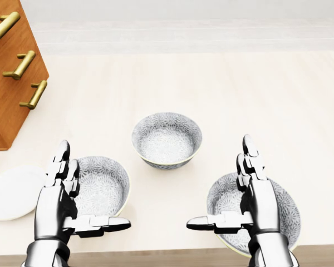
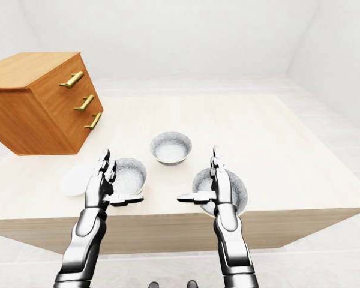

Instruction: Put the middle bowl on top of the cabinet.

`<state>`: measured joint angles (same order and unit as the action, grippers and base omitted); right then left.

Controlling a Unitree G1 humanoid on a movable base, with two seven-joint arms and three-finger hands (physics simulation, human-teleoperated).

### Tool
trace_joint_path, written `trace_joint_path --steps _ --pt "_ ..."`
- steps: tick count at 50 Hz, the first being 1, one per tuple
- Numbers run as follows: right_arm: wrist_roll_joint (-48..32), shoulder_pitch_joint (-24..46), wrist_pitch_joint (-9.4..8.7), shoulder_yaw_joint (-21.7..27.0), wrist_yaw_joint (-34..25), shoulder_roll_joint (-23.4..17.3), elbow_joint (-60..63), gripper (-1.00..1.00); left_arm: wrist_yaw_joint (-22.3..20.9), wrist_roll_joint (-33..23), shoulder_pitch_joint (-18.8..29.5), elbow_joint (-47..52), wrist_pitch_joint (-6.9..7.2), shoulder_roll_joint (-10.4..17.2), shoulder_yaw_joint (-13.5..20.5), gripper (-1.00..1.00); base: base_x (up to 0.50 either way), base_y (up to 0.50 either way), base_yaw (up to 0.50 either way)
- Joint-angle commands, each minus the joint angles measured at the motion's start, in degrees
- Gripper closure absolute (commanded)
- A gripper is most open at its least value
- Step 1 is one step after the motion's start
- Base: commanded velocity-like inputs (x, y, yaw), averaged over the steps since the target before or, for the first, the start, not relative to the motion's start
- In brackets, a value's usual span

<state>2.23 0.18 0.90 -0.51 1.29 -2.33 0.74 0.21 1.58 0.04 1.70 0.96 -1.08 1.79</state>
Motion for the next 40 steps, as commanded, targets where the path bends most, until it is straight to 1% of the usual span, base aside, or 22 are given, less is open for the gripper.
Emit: trace_joint_path --steps 1,3,4,5,11,13,15,16,18,19,20,21,22,23,24,26,27,28,29,33,34,40 --pt "2.0 -0.8 -0.22 0.6 -0.1 -2.1 0.8 -1.00 -1.7 0.4 0.8 -2.2 -1.30 2.7 1.7 -1.00 0.00 0.00 0.00" --pt "1.2 -0.8 -0.32 1.4 -0.7 -1.4 0.8 -1.00 -1.7 0.4 0.9 -2.3 -1.20 2.8 1.8 -1.00 0.00 0.00 0.00" --pt "0.9 -1.3 0.52 1.8 -0.8 -0.9 1.1 -1.00 -0.9 -0.3 1.0 -3.1 -1.94 2.8 2.0 -1.00 0.00 0.00 0.00" --pt "-0.4 -1.9 2.66 1.8 -0.5 -0.6 1.2 -1.00 -0.9 -0.3 1.0 -3.3 -2.00 2.7 1.9 -1.00 0.00 0.00 0.00" --pt "-2.8 -3.8 4.10 1.8 -0.5 0.9 2.7 -1.00 -2.1 0.1 0.1 -2.7 -1.59 2.8 1.4 -1.00 0.00 0.00 0.00" --pt "-4.9 -3.8 4.10 1.9 0.8 1.0 2.0 -1.00 -2.1 0.0 -0.3 -2.0 -1.68 2.7 1.5 -1.00 0.00 0.00 0.00" --pt "-5.4 -3.8 4.10 1.9 0.8 1.2 1.7 -1.00 -2.4 0.5 -1.0 0.0 -0.83 2.8 1.7 -1.00 0.00 0.00 0.00" --pt "-5.4 -3.8 4.10 1.9 0.8 1.2 1.7 -1.00 -2.4 0.4 -1.0 0.0 -0.81 2.8 1.7 -1.00 0.00 0.00 0.00" --pt "-4.4 -3.5 4.10 2.7 0.5 1.2 2.3 -1.00 -2.3 0.3 -1.5 0.7 -1.41 2.8 1.9 -1.00 0.00 0.10 0.00" --pt "-4.4 -3.5 4.10 2.7 0.5 1.3 2.3 -1.00 -2.3 0.3 -1.5 0.6 -1.41 2.8 1.9 -1.00 0.00 0.21 0.00" --pt "-4.4 -3.1 4.10 2.9 0.5 1.2 1.7 -1.00 -2.1 -0.2 -1.6 -0.2 -2.45 2.6 1.7 -1.00 0.00 0.50 0.00" --pt "-4.2 -2.8 4.10 3.1 0.3 1.2 1.3 -1.00 -1.7 -1.2 -1.4 -1.9 -4.15 2.5 1.4 -1.00 0.00 0.50 0.00" --pt "-4.2 -2.8 4.10 3.1 0.3 1.2 1.2 -1.00 -1.7 -1.2 -1.4 -2.1 -4.25 2.5 1.5 -1.00 0.00 0.50 0.00" --pt "-4.5 -2.1 4.10 3.3 0.6 1.1 -0.2 -1.00 -1.7 -1.1 -0.8 -3.6 -5.04 2.6 1.7 -1.00 0.00 0.50 0.00" --pt "-4.7 -1.7 4.10 3.4 0.7 1.1 -1.0 -1.00 -2.1 -0.5 -0.6 -3.6 -4.36 2.8 2.0 -1.00 0.00 0.50 0.00" --pt "-4.7 -1.6 4.10 3.5 0.7 1.0 -1.2 -1.00 -2.1 -0.4 -0.6 -3.3 -4.21 2.8 2.1 -1.00 0.00 0.50 0.00" --pt "-4.6 -1.6 4.10 3.5 0.6 1.0 -1.3 -1.00 -2.1 -0.3 -0.8 -2.5 -3.72 2.9 2.2 -1.00 0.00 0.50 0.00" --pt "-4.4 -1.8 4.10 3.5 0.3 1.0 -0.8 -1.00 -2.6 0.2 -1.5 -0.5 -2.58 2.9 2.1 -1.00 0.00 0.50 0.00" --pt "-4.4 -1.9 4.10 3.5 0.3 1.0 -0.6 -1.00 -2.8 0.3 -1.7 0.0 -2.36 2.9 2.1 -1.00 0.00 0.50 0.00" --pt "-4.4 -2.0 4.10 3.6 0.3 1.0 -0.4 -1.00 -3.0 0.4 -2.1 0.7 -2.35 2.8 2.2 -1.00 0.00 0.50 0.00" --pt "-4.2 -2.1 4.10 3.7 0.1 1.0 -0.4 -1.00 -2.9 0.3 -2.1 0.2 -2.92 2.8 2.3 -1.00 0.00 0.50 0.00" --pt "-4.1 -1.6 4.10 4.0 0.0 0.9 -1.9 -1.00 -2.9 0.3 -1.6 -1.0 -3.56 2.8 2.5 -1.00 0.00 0.50 0.00"
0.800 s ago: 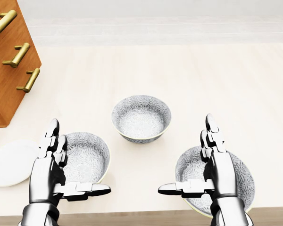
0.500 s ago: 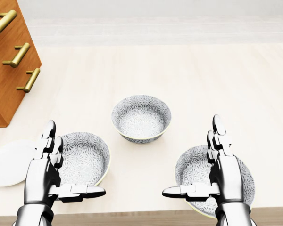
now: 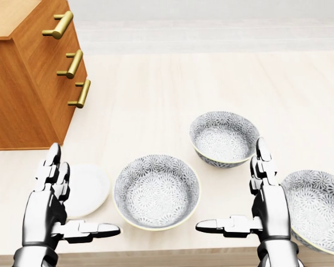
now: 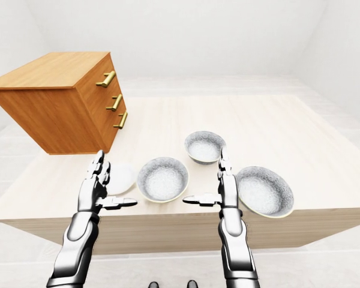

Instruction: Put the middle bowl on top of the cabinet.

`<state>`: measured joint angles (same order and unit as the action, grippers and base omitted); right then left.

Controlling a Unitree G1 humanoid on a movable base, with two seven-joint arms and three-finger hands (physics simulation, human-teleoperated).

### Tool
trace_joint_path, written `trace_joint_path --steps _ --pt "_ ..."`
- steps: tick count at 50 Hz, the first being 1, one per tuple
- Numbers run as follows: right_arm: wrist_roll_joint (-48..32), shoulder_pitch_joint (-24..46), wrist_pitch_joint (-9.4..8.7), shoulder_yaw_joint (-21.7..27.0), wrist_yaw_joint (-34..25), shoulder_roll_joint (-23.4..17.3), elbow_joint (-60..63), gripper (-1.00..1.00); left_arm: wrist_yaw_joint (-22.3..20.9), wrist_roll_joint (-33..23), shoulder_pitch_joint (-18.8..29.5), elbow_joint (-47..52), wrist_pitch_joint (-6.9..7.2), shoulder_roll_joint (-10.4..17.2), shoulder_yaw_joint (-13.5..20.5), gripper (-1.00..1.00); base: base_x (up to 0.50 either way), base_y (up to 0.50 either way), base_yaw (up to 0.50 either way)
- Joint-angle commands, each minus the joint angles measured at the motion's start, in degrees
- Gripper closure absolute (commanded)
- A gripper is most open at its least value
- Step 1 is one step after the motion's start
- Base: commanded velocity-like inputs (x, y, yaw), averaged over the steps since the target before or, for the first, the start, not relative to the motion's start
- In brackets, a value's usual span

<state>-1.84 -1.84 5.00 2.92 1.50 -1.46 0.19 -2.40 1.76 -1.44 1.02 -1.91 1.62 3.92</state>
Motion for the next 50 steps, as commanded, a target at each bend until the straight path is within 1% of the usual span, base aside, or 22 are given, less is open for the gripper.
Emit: trace_joint_path --steps 1,10,12,15,18,19,20,21,22,25,30,34,35,37,42,43,45,48,50 --pt "-0.1 0.4 0.00 0.6 -0.2 0.0 -1.3 -1.00 -0.3 0.1 0.0 -0.4 -0.70 0.1 0.3 -1.00 0.00 0.50 0.00" --pt "0.4 1.1 0.00 1.3 -0.3 -0.4 -2.4 -1.00 -0.2 0.1 1.7 -2.4 -0.92 0.6 0.9 -1.00 0.00 0.50 0.00" --pt "0.6 1.7 0.00 1.6 -0.2 -0.5 -3.5 -1.00 -0.2 0.4 2.5 -3.1 -0.49 0.7 1.1 -1.00 0.00 0.50 0.00" --pt "0.7 1.9 0.00 1.6 -0.1 -0.5 -3.3 -1.00 -0.3 0.8 1.9 -1.3 0.66 0.7 1.0 -1.00 0.00 0.50 0.00" --pt "0.6 1.3 0.00 1.4 -0.2 -0.4 -1.9 -1.00 -0.5 0.9 1.2 0.4 1.12 0.6 0.8 -1.00 0.00 0.50 0.00" --pt "0.6 1.3 0.00 1.4 -0.2 -0.4 -1.9 -1.00 -0.5 0.9 1.2 0.4 1.13 0.6 0.8 -1.00 0.00 0.50 0.00" --pt "0.6 1.1 0.00 1.4 -0.2 -0.4 -1.5 -1.00 -0.3 0.9 0.9 1.1 0.79 0.4 0.9 -1.00 0.00 0.50 0.00" --pt "0.6 1.1 0.00 1.3 -0.2 -0.4 -1.5 -1.00 0.4 0.4 0.7 1.2 -0.25 0.3 1.0 -1.00 0.00 0.50 0.00" --pt "0.6 1.1 0.00 1.3 -0.2 -0.3 -1.6 -1.00 0.3 0.3 0.4 1.2 -0.53 0.3 0.9 -1.00 0.00 0.50 0.00" --pt "0.4 1.0 0.00 1.1 -0.2 -0.2 -1.3 -1.00 0.0 0.6 0.4 1.3 -0.12 0.4 1.0 -1.00 0.00 0.50 0.00" --pt "0.2 0.5 0.00 0.8 -0.2 -0.1 0.6 -1.00 -0.1 0.9 0.7 0.7 -0.18 0.5 1.3 -1.00 0.00 0.50 0.00" --pt "0.1 0.4 0.00 0.8 -0.3 -0.1 1.6 -1.00 -0.1 1.1 0.5 1.8 0.57 0.6 1.5 -1.00 0.00 0.50 0.00" --pt "0.0 0.4 0.00 0.7 -0.3 -0.1 1.7 -1.00 -0.1 1.0 0.5 1.9 0.41 0.6 1.5 -1.00 0.00 0.50 0.00" --pt "-0.1 0.4 0.00 0.7 -0.4 -0.1 1.7 -1.00 -0.2 1.2 0.5 2.1 0.66 0.6 1.6 -1.00 0.00 0.50 0.00" --pt "-0.1 0.5 0.00 0.7 -0.4 0.0 1.9 -1.00 -0.1 1.6 0.7 2.3 0.66 0.7 2.1 -1.00 0.00 0.50 0.00" --pt "-0.2 0.5 0.00 0.7 -0.4 -0.1 1.7 -1.00 -0.1 1.9 1.1 2.3 1.12 0.8 2.5 -1.00 0.00 0.50 0.00" --pt "-0.2 0.6 0.00 0.7 -0.5 -0.1 1.7 -1.00 0.0 2.2 1.5 2.2 1.44 1.0 2.7 -1.00 0.00 0.50 0.00" --pt "-0.6 0.5 0.00 0.5 -0.7 -0.2 1.2 -1.00 0.0 2.3 1.7 1.9 1.56 1.0 2.8 -1.00 0.00 0.45 0.00" --pt "-0.2 0.5 0.00 0.6 -1.1 -0.2 0.9 -1.00 0.0 2.2 1.8 1.6 1.29 1.0 2.7 -1.00 0.00 -0.01 0.00"
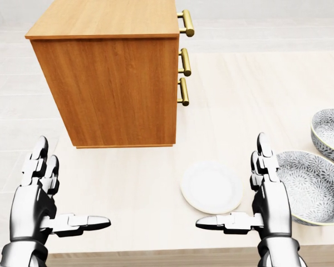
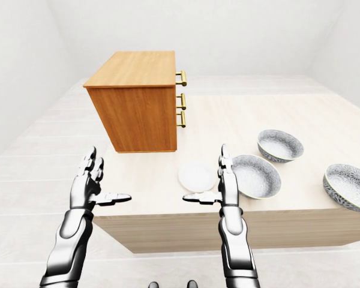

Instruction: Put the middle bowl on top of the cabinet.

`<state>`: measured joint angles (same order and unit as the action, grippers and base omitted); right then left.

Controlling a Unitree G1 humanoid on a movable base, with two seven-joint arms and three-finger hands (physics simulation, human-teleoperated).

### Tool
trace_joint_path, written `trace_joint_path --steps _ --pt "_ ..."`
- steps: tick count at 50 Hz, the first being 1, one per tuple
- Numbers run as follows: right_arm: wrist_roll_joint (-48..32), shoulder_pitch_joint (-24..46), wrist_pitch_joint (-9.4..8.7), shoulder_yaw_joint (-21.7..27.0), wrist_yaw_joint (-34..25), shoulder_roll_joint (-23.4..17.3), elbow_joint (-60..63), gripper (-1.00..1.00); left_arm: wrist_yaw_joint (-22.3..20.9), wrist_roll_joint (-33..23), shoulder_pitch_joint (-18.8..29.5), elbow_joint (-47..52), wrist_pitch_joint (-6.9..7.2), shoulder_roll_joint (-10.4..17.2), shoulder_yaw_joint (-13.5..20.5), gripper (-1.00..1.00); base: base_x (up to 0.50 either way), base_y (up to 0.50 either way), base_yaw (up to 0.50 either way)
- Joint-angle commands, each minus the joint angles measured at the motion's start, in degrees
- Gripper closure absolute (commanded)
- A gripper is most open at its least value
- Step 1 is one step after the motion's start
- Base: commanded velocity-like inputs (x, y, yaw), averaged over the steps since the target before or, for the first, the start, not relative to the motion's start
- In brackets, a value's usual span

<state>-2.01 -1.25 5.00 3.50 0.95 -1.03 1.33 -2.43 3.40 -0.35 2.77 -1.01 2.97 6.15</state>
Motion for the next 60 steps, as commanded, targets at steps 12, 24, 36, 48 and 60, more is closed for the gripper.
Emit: trace_joint_path --steps 12,24,36,48,60 --pt "0.2 0.4 0.00 0.4 -0.9 -0.8 -1.7 -1.00 -0.2 0.7 1.0 -1.8 -0.26 -0.2 0.2 -1.00 0.00 0.00 0.00" --pt "-0.2 -0.4 0.00 0.2 -1.1 -0.7 -0.8 -1.00 -0.8 1.3 -0.3 0.6 0.26 -0.2 0.5 -1.00 0.44 0.00 0.00" --pt "-0.6 -1.8 0.00 -0.4 -2.2 -0.6 -0.3 -1.00 -2.9 2.7 -0.8 1.7 1.25 0.0 1.0 -1.00 0.23 0.00 0.00" --pt "-0.5 -1.0 0.00 0.0 -1.8 -0.5 -0.6 -1.00 -2.7 1.5 -0.8 0.9 0.01 -0.1 0.9 -1.00 0.00 0.00 0.00" --pt "-0.9 -1.3 0.00 -0.1 -1.6 -0.5 -0.6 -1.00 -3.2 1.6 -1.5 1.7 -0.27 -0.2 0.9 -1.00 0.00 0.00 0.00"
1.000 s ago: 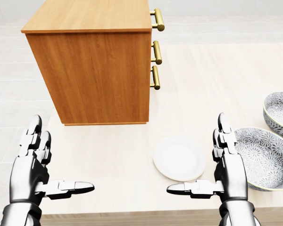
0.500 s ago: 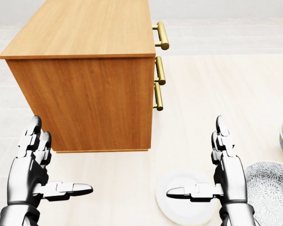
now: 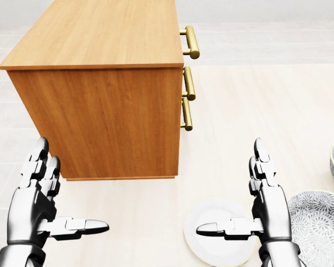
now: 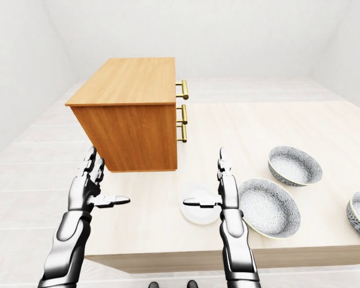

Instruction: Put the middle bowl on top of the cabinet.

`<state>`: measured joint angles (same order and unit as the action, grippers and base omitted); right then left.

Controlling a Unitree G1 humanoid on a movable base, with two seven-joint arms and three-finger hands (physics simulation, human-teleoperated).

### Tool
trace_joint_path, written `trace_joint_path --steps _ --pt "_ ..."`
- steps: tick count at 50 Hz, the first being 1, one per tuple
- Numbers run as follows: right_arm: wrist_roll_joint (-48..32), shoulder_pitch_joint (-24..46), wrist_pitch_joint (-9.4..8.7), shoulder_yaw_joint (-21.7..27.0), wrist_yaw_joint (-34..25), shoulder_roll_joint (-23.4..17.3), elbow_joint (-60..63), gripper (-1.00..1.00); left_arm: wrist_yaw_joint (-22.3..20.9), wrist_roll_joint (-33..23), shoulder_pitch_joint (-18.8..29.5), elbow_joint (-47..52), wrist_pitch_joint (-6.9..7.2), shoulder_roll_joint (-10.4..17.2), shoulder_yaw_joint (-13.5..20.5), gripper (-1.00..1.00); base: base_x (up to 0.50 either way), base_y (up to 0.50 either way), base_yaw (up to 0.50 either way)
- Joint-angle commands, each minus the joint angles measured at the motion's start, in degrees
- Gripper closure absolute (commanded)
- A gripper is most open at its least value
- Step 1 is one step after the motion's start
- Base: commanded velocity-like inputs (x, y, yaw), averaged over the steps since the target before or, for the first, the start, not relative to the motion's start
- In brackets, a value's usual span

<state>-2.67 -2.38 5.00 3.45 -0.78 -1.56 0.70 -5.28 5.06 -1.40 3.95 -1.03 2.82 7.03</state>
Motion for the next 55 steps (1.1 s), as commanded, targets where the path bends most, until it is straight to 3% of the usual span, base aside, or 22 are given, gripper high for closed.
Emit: trace_joint_path --steps 1,8,23,45,55 --pt "-0.6 -0.2 0.00 -0.1 0.3 0.1 0.1 -1.00 -0.3 -0.2 -0.6 0.7 -0.27 -0.1 0.0 -1.00 0.00 0.39 0.00" --pt "-0.5 -0.5 0.00 -0.2 0.2 0.1 0.4 -1.00 -0.6 -0.2 -0.9 0.9 -0.36 -0.1 -0.1 -1.00 0.00 0.46 0.00" --pt "-0.2 -0.9 0.00 -0.1 -0.2 0.1 1.1 -1.00 -0.7 -0.6 -1.2 1.0 -1.00 -0.3 -0.1 -1.00 0.00 0.00 0.00" --pt "-1.4 -1.1 0.00 -0.3 -0.2 0.1 1.4 -1.00 -0.5 -1.1 -1.2 2.2 -0.10 -0.3 -0.2 -1.00 0.13 0.00 0.00" --pt "-1.4 -0.8 0.00 -0.4 -0.1 0.1 -0.2 -1.00 -0.5 -1.1 -0.3 -0.2 -1.11 -0.2 0.1 -1.00 0.00 0.00 0.00"
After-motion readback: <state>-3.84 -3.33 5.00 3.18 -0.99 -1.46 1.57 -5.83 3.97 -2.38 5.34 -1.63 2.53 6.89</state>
